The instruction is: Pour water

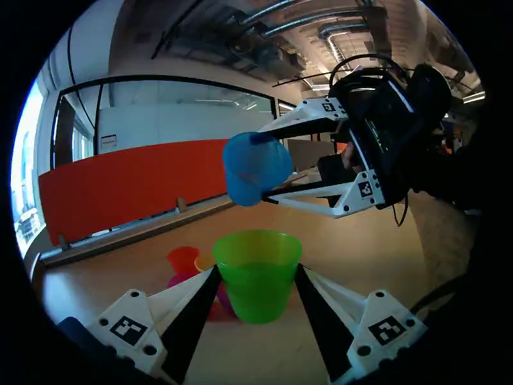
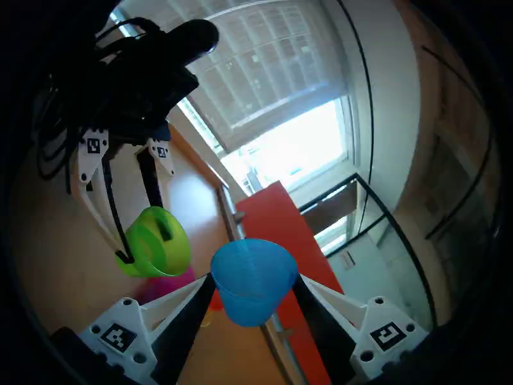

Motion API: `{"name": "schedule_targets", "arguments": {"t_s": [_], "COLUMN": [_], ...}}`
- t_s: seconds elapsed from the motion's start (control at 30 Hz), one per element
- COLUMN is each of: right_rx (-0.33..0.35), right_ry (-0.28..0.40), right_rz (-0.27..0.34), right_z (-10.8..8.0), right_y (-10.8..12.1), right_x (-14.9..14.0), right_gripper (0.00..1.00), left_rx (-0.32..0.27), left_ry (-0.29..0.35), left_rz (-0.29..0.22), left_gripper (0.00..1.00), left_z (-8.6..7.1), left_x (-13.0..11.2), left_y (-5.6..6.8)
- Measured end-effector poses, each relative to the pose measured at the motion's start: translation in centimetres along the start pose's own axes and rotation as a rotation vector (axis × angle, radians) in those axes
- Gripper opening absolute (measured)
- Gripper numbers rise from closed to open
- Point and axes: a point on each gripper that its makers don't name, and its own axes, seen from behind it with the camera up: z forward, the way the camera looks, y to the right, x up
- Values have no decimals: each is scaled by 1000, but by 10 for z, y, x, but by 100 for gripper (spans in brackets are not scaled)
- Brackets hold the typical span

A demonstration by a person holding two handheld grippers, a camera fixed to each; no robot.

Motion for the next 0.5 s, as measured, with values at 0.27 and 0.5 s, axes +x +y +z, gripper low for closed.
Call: {"name": "schedule_targets", "arguments": {"t_s": [0.27, 0.5], "right_rx": [30, 123], "right_ry": [-67, -141], "right_rz": [277, 553], "right_z": [-7, -12], "right_y": [-16, -36], "right_x": [-28, -47], "right_gripper": [91, 91], "left_rx": [1, 5], "left_ry": [-28, -76], "left_rz": [-2, -19], "left_gripper": [83, 83], "left_z": [-2, -3], "left_x": [-5, -16], "left_y": [-4, -9]}}
